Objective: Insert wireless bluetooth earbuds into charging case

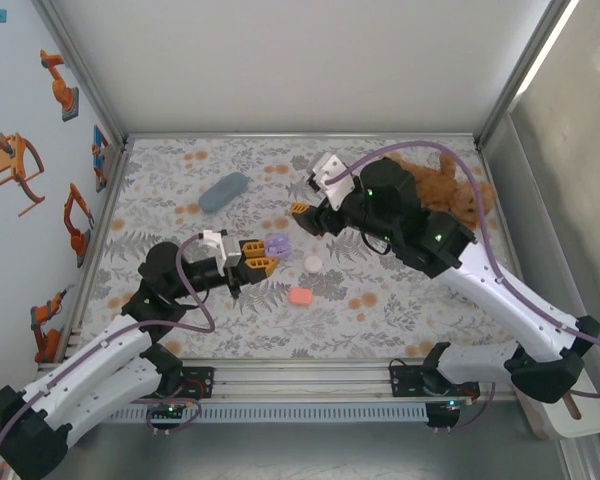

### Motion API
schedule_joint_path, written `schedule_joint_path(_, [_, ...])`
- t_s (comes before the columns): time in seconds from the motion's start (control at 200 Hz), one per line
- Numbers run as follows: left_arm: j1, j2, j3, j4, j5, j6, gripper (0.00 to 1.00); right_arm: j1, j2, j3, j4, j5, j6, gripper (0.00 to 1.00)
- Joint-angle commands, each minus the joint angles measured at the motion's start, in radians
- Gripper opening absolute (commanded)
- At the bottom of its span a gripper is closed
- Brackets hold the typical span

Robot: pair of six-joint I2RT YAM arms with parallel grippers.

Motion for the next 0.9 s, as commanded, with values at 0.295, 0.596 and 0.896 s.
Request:
schedule_joint_path(0.295, [-0.004, -0.146, 0.002, -0.101, -0.03, 0.088, 0.0, -0.193, 0.114, -0.045, -0.098, -0.158, 0.362, 0.67])
schedule_joint_path(0.596, [-0.004, -0.25, 0.041, -0.266, -0.064, 0.151, 0.0, -0.204, 0.386, 0.077, -0.251, -0.231, 0.448, 0.56])
schedule_joint_path(0.896, [-0.004, -0.361, 0.034, -0.345, -0.107, 0.164, 0.0, -0.167, 0.605, 0.116, -0.289, -0.241, 0.48, 0.5])
